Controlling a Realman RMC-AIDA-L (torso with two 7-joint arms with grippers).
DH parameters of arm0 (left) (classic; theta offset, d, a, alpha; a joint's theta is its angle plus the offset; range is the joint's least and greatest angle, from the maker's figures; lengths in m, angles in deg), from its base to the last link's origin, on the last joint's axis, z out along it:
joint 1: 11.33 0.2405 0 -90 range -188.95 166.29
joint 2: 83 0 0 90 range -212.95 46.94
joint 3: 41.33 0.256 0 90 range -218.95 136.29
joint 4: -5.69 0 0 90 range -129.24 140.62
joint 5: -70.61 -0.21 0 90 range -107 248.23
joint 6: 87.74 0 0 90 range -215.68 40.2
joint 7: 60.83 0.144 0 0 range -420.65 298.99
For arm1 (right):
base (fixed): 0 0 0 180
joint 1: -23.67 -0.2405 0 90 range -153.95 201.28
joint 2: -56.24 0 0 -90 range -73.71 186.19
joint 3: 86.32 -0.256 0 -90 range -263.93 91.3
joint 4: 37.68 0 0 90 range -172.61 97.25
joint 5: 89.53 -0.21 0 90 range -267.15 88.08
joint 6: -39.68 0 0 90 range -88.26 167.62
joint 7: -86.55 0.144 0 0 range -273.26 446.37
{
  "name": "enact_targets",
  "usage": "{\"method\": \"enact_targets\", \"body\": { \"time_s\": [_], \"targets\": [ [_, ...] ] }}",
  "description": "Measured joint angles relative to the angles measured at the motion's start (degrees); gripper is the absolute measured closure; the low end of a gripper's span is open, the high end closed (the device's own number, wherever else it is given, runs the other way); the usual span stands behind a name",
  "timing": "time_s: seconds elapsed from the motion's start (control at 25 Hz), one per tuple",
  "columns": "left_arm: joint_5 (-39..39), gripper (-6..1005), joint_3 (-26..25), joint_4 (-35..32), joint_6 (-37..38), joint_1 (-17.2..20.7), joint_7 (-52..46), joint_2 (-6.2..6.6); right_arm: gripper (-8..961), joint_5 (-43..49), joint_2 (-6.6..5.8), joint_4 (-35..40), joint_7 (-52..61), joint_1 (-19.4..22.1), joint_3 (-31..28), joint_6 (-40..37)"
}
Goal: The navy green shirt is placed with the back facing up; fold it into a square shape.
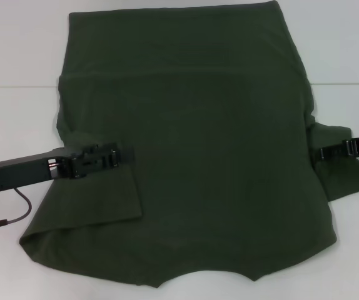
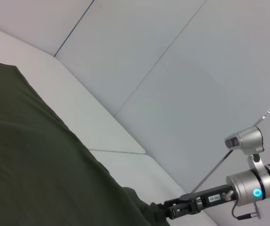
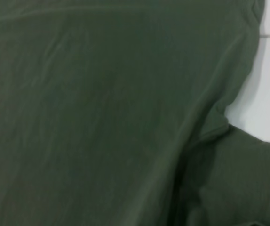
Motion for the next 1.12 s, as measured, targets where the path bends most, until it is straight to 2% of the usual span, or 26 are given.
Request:
{"method": "enact_targets", "body": {
  "time_s": [0.56,0.76,0.96,1.12],
  "targets": [
    [0.95,233,0.00,0.01,-0.14,-0.06,-0.09,0.00,43,1.34,-0.17,0.13,2.71,0.01,0.47,1.67],
    [0.98,233,0.00,0.01,-0.15,-0.11,-0.44,0.00,240,1.41,-0.14,-0.10,2.72,-0.13,0.49,2.30],
    [0.98,234,0.00,0.01,-0.21,-0.27,-0.52,0.00,481,2.52,-0.07,-0.33,2.96,-0.20,0.38,2.64],
    [0.98,234,0.00,0.01,-0.23,-0.40,-0.54,0.00,585,3.51,0.02,-0.28,3.95,-0.25,0.60,2.82]
  ]
}}
